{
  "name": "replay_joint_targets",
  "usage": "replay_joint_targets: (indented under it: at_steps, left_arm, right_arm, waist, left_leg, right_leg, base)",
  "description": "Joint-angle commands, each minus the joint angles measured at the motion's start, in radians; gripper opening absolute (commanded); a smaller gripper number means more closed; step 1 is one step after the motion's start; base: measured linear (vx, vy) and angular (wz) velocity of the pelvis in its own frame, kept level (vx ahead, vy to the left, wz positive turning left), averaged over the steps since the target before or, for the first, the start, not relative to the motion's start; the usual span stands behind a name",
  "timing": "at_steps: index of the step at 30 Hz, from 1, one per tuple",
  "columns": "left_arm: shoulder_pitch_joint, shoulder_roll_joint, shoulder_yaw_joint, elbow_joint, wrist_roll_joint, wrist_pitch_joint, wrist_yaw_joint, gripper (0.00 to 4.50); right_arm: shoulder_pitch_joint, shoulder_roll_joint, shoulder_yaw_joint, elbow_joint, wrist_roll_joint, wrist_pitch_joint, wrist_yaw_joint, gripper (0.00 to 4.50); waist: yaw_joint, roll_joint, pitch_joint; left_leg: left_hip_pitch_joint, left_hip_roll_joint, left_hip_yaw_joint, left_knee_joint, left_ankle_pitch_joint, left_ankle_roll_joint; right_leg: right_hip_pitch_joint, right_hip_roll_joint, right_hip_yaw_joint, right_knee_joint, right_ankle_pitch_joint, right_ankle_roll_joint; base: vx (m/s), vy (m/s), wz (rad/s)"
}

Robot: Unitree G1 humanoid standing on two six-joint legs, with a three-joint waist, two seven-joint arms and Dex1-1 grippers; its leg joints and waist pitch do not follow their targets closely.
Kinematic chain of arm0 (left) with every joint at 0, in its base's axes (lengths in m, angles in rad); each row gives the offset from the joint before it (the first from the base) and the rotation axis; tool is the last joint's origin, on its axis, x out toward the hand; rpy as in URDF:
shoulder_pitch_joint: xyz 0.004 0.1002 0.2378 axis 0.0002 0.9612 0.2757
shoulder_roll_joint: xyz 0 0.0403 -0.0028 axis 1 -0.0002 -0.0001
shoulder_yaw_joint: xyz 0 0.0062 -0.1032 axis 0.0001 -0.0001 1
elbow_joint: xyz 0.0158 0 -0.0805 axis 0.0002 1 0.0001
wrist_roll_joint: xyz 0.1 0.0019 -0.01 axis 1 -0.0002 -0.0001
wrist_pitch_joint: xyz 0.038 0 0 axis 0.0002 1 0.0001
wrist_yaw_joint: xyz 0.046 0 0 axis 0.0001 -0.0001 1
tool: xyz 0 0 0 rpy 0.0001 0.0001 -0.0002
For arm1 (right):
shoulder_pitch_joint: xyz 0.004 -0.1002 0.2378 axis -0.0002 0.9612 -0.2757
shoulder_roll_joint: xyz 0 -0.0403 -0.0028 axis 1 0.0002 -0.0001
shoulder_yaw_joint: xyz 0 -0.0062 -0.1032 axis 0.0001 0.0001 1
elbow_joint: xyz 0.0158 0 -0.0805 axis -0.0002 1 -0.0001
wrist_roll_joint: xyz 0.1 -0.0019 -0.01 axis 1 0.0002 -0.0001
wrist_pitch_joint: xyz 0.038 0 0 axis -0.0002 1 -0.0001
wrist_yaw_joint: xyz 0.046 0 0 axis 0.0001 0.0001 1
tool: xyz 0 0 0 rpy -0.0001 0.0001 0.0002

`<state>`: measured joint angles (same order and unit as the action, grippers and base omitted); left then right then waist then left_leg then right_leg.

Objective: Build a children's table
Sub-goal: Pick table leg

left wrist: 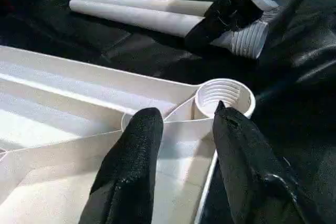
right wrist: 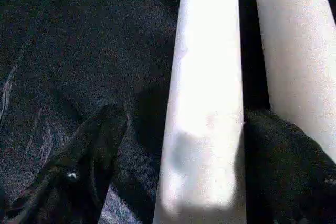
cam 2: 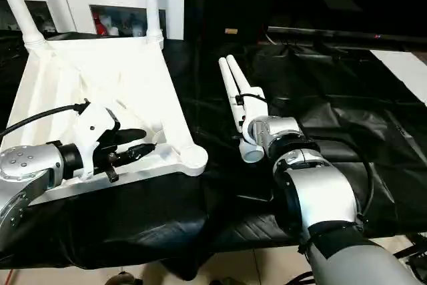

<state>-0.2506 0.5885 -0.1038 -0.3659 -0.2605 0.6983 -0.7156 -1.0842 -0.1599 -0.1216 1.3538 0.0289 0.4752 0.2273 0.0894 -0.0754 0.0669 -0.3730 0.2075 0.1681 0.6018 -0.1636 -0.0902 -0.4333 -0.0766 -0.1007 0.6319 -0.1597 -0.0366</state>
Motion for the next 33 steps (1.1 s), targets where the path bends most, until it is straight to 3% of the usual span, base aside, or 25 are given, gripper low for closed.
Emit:
replay_joint_targets:
  at_steps: [1,8,20,22,23,26,29,30,31,32,33]
  left_arm:
    - [-0.016,0.01,-0.02,-0.004,-0.004,-0.006,-0.016,1.88]
    - [-0.036,0.009,-0.038,0.016,-0.002,-0.021,-0.04,1.88]
    - [-0.128,-0.078,-0.016,0.178,0.075,-0.121,0.092,1.88]
    - [-0.167,-0.152,0.018,0.238,0.059,-0.115,0.159,1.88]
    - [-0.178,-0.173,0.025,0.254,0.054,-0.113,0.175,1.88]
    - [-0.2,-0.218,0.036,0.284,0.035,-0.109,0.195,1.88]
    - [-0.221,-0.263,0.043,0.306,0.001,-0.1,0.196,1.88]
    - [-0.233,-0.283,0.046,0.317,-0.013,-0.097,0.199,1.88]
    - [-0.257,-0.314,0.043,0.345,-0.021,-0.102,0.209,1.88]
    - [-0.266,-0.326,0.044,0.358,-0.018,-0.105,0.212,1.88]
    - [-0.275,-0.341,0.048,0.372,-0.024,-0.1,0.212,2.04]
  right_arm:
    - [0.001,-0.017,-0.015,0.007,0.003,0.022,0.002,3.51]
    - [0.008,-0.023,-0.027,0.007,0.005,0.039,0.002,2.93]
    - [-0.005,-0.026,-0.106,-0.011,0.071,0.015,0.042,1.94]
    - [-0.012,-0.028,-0.148,-0.03,0.117,-0.001,0.107,1.9]
    - [-0.012,-0.031,-0.161,-0.036,0.133,0.001,0.121,1.87]
    - [-0.003,-0.038,-0.188,-0.052,0.163,0.01,0.153,1.85]
    - [0.016,-0.042,-0.217,-0.074,0.201,0.014,0.199,1.84]
    - [0.031,-0.041,-0.223,-0.094,0.217,-0.002,0.243,1.84]
    - [0.066,-0.034,-0.227,-0.147,0.241,-0.047,0.335,1.84]
    - [0.079,-0.031,-0.229,-0.167,0.25,-0.066,0.371,1.84]
    - [0.1,-0.023,-0.236,-0.202,0.271,-0.092,0.422,1.84]
  waist:
    - [0.0,0.012,-0.07]
    - [0.0,0.005,-0.072]
    - [0.001,0.0,-0.076]
    - [0.001,0.0,-0.078]
    - [0.004,0.006,-0.08]
    - [0.004,-0.001,-0.081]
    - [0.007,0.002,-0.082]
    - [0.01,0.012,-0.084]
    - [0.009,0.005,-0.084]
    - [0.015,0.015,-0.085]
    - [0.013,0.01,-0.085]
  left_leg:
    - [0.011,0.015,-0.003,-0.066,-0.311,-0.055]
    - [0.009,0.014,-0.001,-0.065,-0.298,-0.056]
    - [0.005,0.014,-0.001,-0.063,-0.266,-0.048]
    - [0.004,0.013,0.002,-0.061,-0.255,-0.045]
    - [0.008,0.015,0.003,-0.06,-0.248,-0.04]
    - [0.001,0.015,0.002,-0.06,-0.227,-0.028]
    - [0.003,0.015,0.004,-0.058,-0.217,-0.02]
    - [0.006,0.016,0.003,-0.058,-0.211,-0.019]
    - [0.001,0.015,0.006,-0.058,-0.207,-0.008]
    - [0.006,0.018,0.005,-0.057,-0.209,0.002]
    - [0.005,0.019,0.005,-0.058,-0.206,0.003]
  right_leg:
    - [0.056,-0.06,0.051,-0.082,-0.395,-0.085]
    - [0.057,-0.06,0.051,-0.081,-0.384,-0.083]
    - [0.062,-0.062,0.05,-0.08,-0.369,-0.071]
    - [0.063,-0.06,0.051,-0.079,-0.348,-0.078]
    - [0.062,-0.06,0.053,-0.077,-0.321,-0.088]
    - [0.067,-0.061,0.051,-0.074,-0.291,-0.105]
    - [0.068,-0.062,0.052,-0.074,-0.267,-0.12]
    - [0.066,-0.062,0.052,-0.072,-0.251,-0.128]
    - [0.07,-0.059,0.052,-0.074,-0.232,-0.132]
    - [0.069,-0.062,0.053,-0.075,-0.223,-0.134]
    - [0.069,-0.062,0.053,-0.077,-0.221,-0.138]
  base:
    - [0.0,0.0,0.0]
    - [0.0,0.0,0.0]
    - [0.0,0.0,0.0]
    - [0.0,0.0,0.0]
    - [0.0,0.0,0.0]
    - [0.0,0.0,0.0]
    - [0.0,0.0,0.0]
    - [0.0,0.0,0.0]
    - [0.0,0.0,0.0]
    - [0.0,0.0,0.0]
    - [0.0,0.0,0.0]
